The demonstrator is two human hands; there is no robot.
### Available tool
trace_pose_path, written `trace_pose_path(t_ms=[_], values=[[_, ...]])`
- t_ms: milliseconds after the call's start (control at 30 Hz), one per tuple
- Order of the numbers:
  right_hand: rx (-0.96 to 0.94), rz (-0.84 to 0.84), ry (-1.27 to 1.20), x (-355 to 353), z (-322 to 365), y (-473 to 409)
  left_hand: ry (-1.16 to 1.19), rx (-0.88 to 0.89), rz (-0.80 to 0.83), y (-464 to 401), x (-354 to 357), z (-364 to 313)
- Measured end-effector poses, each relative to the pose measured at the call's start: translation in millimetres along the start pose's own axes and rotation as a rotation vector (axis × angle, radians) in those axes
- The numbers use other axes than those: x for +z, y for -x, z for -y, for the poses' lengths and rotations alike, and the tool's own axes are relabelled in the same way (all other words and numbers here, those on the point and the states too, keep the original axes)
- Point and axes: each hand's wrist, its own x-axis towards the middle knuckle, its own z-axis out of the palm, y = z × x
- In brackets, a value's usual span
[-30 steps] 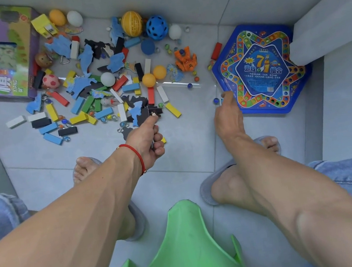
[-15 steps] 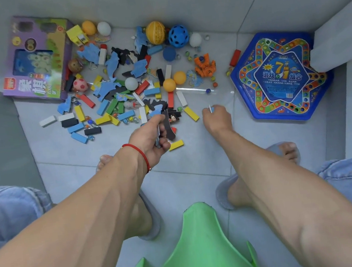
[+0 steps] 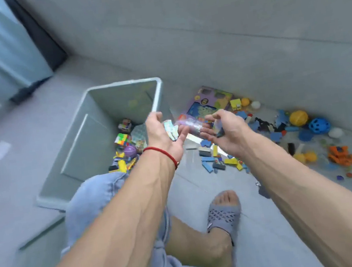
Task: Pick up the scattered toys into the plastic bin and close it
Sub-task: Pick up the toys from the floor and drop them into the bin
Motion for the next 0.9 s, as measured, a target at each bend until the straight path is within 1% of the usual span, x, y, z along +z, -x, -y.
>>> trace_pose_path(t_ms=[67, 133, 167, 233, 300, 367, 400, 467, 533, 600, 633, 667, 700, 800, 867, 900], values=[[0.095, 0.219, -0.037, 75.4, 0.3, 11.7, 0.014, 0.193, -0.114, 7.2, -28.0, -49.6], [0.150, 0.340, -0.027, 136.5, -3.6, 22.6, 0.022, 0.285, -0.140, 15.4, -54.4, -85.9], [0.157, 0.358, 0.011, 159.5, -6.7, 26.5, 0.024, 0.306, -0.142, 18.3, -66.4, -98.6], [0.148, 0.334, 0.117, 186.9, -11.2, 31.7, -0.024, 0.333, -0.221, 23.7, -82.0, -112.3], [0.122, 0.313, 0.260, 183.7, -10.4, 33.1, -0.175, 0.334, -0.324, 25.4, -85.7, -111.1], [0.095, 0.310, 0.404, 152.9, -3.9, 31.0, -0.320, 0.357, -0.358, 26.5, -76.5, -101.3], [0.062, 0.280, 0.464, 129.0, -0.3, 26.5, -0.410, 0.380, -0.359, 24.4, -69.1, -94.4], [-0.021, 0.156, 0.580, 65.5, 7.9, 15.2, -0.563, 0.429, -0.295, 17.3, -48.7, -74.5], [-0.062, -0.037, 0.684, -13.4, 12.1, 9.3, -0.714, 0.426, -0.202, 5.5, -25.2, -37.8], [-0.046, -0.254, 0.828, -99.1, 10.0, 7.9, -0.831, 0.340, -0.099, -4.7, -3.6, 16.3], [-0.025, -0.359, 0.941, -141.3, 5.6, 8.5, -0.886, 0.274, -0.030, -7.1, 5.7, 45.9], [0.013, -0.442, 1.059, -180.6, -0.8, 11.2, -0.955, 0.198, 0.040, -7.3, 12.8, 76.4], [0.059, -0.489, 1.155, -215.4, -9.4, 14.5, -1.032, 0.116, 0.105, -11.9, 17.3, 107.6], [0.215, -0.483, 1.313, -280.7, -44.9, 22.8, -1.302, -0.076, 0.228, -25.4, 18.0, 189.6], [0.271, -0.487, 1.372, -298.6, -73.1, 19.1, -1.453, -0.169, 0.263, -38.0, 10.4, 231.5], [0.275, -0.498, 1.381, -302.0, -86.5, 14.5, -1.491, -0.209, 0.270, -43.5, 6.4, 247.6]])
